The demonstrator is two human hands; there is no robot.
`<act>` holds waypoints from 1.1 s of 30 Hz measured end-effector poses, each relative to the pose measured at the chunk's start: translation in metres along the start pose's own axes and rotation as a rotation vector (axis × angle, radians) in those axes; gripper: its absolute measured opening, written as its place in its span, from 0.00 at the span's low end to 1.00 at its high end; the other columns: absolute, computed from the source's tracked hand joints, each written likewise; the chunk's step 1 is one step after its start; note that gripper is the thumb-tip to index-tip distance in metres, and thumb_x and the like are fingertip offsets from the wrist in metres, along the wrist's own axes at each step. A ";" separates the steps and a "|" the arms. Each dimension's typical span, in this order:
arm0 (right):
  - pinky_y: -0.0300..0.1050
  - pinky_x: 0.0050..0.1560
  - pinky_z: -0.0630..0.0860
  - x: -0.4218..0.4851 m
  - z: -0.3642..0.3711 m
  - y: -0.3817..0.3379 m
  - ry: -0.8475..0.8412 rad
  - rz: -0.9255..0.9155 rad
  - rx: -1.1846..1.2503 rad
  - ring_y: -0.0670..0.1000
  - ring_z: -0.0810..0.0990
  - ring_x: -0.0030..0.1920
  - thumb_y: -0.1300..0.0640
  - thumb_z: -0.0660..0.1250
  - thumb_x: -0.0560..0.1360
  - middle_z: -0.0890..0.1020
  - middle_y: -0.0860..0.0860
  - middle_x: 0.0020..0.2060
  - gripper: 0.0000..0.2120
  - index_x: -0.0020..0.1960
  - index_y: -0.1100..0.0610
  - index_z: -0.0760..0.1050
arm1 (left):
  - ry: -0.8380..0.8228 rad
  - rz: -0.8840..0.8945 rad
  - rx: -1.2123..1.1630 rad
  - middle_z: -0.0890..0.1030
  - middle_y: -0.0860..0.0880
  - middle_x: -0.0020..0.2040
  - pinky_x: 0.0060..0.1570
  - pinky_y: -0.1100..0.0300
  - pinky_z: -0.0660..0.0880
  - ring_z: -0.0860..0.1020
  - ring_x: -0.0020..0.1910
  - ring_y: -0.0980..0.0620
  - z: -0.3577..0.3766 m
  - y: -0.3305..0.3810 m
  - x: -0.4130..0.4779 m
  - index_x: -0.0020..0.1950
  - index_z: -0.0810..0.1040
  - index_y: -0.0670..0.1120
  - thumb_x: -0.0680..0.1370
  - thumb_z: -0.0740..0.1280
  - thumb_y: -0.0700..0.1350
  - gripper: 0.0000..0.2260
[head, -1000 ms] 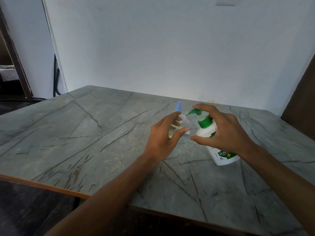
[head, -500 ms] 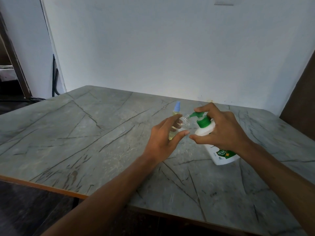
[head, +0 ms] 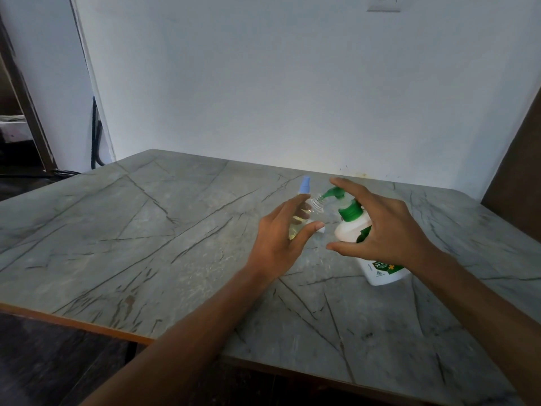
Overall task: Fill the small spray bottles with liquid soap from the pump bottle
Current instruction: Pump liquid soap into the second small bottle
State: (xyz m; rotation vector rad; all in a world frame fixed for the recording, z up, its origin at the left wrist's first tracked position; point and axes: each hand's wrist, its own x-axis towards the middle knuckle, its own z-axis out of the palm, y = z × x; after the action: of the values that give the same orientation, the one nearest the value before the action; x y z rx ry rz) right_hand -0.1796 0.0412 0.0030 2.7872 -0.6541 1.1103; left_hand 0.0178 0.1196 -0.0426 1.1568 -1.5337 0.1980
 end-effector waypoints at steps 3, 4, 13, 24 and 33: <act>0.46 0.46 0.81 0.000 0.001 0.001 -0.006 0.013 -0.002 0.48 0.81 0.43 0.39 0.78 0.62 0.83 0.46 0.51 0.48 0.76 0.40 0.58 | 0.002 -0.007 -0.007 0.81 0.49 0.55 0.50 0.71 0.75 0.78 0.49 0.59 0.001 0.000 0.001 0.66 0.74 0.42 0.75 0.70 0.52 0.23; 0.46 0.45 0.81 0.000 0.001 0.001 -0.007 0.012 0.000 0.48 0.81 0.43 0.40 0.79 0.62 0.83 0.46 0.51 0.47 0.75 0.41 0.59 | 0.001 -0.008 -0.003 0.81 0.49 0.55 0.50 0.73 0.74 0.78 0.49 0.60 0.001 0.000 0.001 0.66 0.74 0.42 0.75 0.70 0.52 0.23; 0.39 0.40 0.79 0.004 0.002 -0.002 -0.011 0.024 0.065 0.46 0.80 0.39 0.47 0.80 0.60 0.82 0.46 0.46 0.43 0.70 0.44 0.64 | 0.000 -0.015 -0.003 0.81 0.49 0.54 0.49 0.77 0.71 0.78 0.48 0.61 0.000 0.001 -0.001 0.66 0.74 0.42 0.75 0.70 0.53 0.23; 0.37 0.40 0.78 0.004 0.002 -0.001 0.000 0.045 0.105 0.47 0.81 0.41 0.46 0.82 0.59 0.79 0.42 0.47 0.38 0.63 0.47 0.68 | -0.026 0.008 0.000 0.82 0.49 0.52 0.50 0.74 0.72 0.79 0.48 0.58 0.002 0.004 -0.005 0.65 0.74 0.42 0.75 0.72 0.50 0.23; 0.43 0.43 0.80 0.004 0.002 -0.001 0.007 0.027 0.058 0.48 0.81 0.41 0.43 0.80 0.60 0.81 0.45 0.49 0.43 0.70 0.41 0.63 | -0.015 -0.012 -0.008 0.82 0.49 0.54 0.50 0.71 0.74 0.80 0.48 0.58 0.002 0.003 -0.002 0.66 0.73 0.42 0.76 0.70 0.51 0.22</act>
State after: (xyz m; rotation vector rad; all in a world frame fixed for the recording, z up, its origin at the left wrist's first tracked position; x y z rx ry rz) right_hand -0.1756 0.0399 0.0044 2.8297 -0.6721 1.1612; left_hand 0.0138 0.1209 -0.0438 1.1635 -1.5390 0.1759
